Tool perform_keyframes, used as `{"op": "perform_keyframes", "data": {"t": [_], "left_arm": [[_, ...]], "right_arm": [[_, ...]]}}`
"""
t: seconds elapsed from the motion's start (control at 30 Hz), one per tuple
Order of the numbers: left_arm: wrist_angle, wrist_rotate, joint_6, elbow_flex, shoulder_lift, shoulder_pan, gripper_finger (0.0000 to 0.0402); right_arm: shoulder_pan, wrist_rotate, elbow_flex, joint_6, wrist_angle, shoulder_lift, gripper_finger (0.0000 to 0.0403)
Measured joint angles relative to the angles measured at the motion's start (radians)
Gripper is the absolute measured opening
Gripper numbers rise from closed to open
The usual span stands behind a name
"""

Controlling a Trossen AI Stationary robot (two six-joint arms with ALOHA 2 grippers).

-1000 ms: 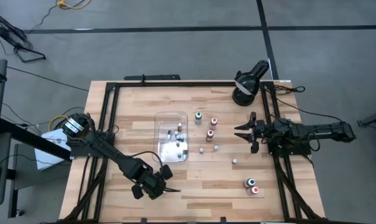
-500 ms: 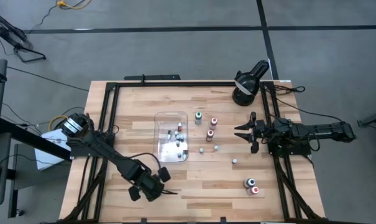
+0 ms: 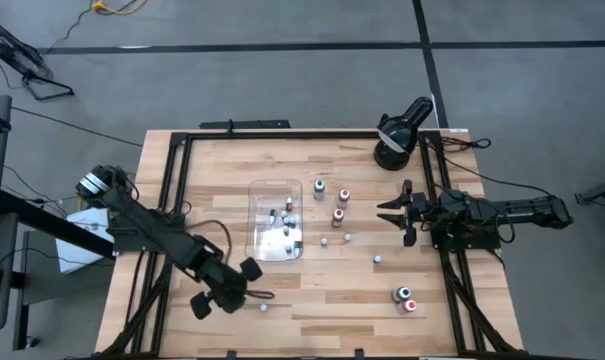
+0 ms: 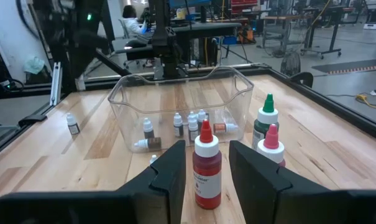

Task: Pick & Place food coloring
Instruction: Put the small green food coloring bottle into the transparent bin

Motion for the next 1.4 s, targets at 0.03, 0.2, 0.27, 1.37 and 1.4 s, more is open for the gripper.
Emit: {"op": "perform_keyframes", "data": {"t": [0.03,0.2,0.27,1.37,1.4], "left_arm": [[0.000,0.000,-0.009,0.000,-0.021,0.005,0.0051],[0.001,0.002,-0.050,0.000,-0.119,0.037,0.0046],[-0.001,0.001,-0.069,0.000,-0.150,0.055,0.0044],[0.014,-0.162,-0.544,0.000,-0.202,0.638,0.0052],[0.014,-0.166,-0.555,0.000,-0.202,0.655,0.0052]], "right_arm": [[0.000,0.000,0.000,0.000,0.000,0.000,0.0113],[0.000,0.000,0.000,0.000,0.000,0.000,0.0113],[0.000,0.000,0.000,0.000,0.000,0.000,0.0113],[0.000,0.000,0.000,0.000,0.000,0.000,0.0113],[0.000,0.000,0.000,0.000,0.000,0.000,0.0113]]}}
